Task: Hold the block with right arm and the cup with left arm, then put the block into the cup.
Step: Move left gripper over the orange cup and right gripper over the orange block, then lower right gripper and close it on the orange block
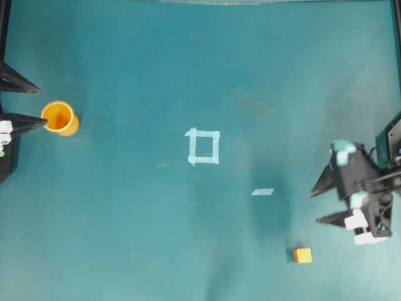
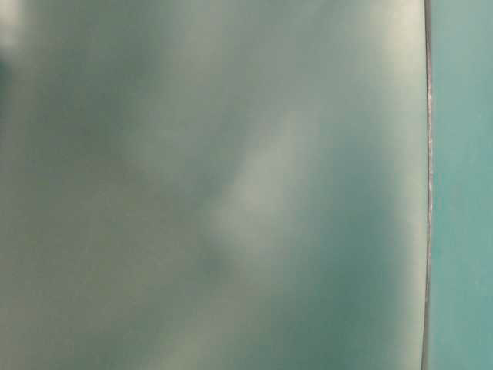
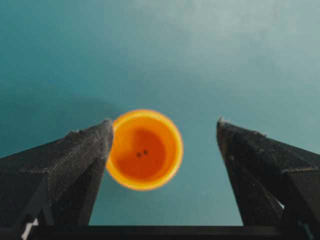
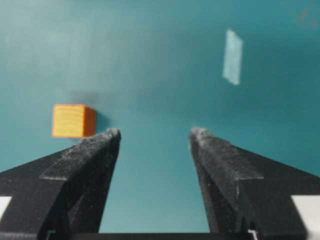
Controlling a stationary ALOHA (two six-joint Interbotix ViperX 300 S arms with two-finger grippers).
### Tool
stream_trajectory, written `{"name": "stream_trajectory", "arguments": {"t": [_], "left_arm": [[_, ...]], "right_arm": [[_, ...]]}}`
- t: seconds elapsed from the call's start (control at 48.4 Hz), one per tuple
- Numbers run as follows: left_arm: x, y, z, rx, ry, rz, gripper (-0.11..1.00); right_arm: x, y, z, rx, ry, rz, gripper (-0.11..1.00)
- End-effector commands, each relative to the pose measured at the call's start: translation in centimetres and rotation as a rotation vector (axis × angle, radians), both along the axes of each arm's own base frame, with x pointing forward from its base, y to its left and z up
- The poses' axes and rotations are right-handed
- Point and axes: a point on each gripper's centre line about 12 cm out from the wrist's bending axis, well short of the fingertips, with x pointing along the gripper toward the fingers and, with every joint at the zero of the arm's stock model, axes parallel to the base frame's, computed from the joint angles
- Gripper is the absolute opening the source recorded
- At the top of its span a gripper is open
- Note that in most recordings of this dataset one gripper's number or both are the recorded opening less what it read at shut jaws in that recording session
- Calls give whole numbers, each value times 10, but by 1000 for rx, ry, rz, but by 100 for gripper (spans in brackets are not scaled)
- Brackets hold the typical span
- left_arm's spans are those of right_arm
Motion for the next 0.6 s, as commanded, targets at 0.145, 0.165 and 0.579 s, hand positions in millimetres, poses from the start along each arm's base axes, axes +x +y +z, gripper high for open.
{"name": "stream_trajectory", "arguments": {"t": [0.145,0.165,0.579], "left_arm": [[8,3,-13,-72,72,53,79],[8,3,-14,-81,79,59,79],[15,5,-34,-203,178,171,79]], "right_arm": [[19,26,2,-8,32,55,61],[20,27,2,-8,35,57,61],[22,36,0,-1,52,65,61]]}}
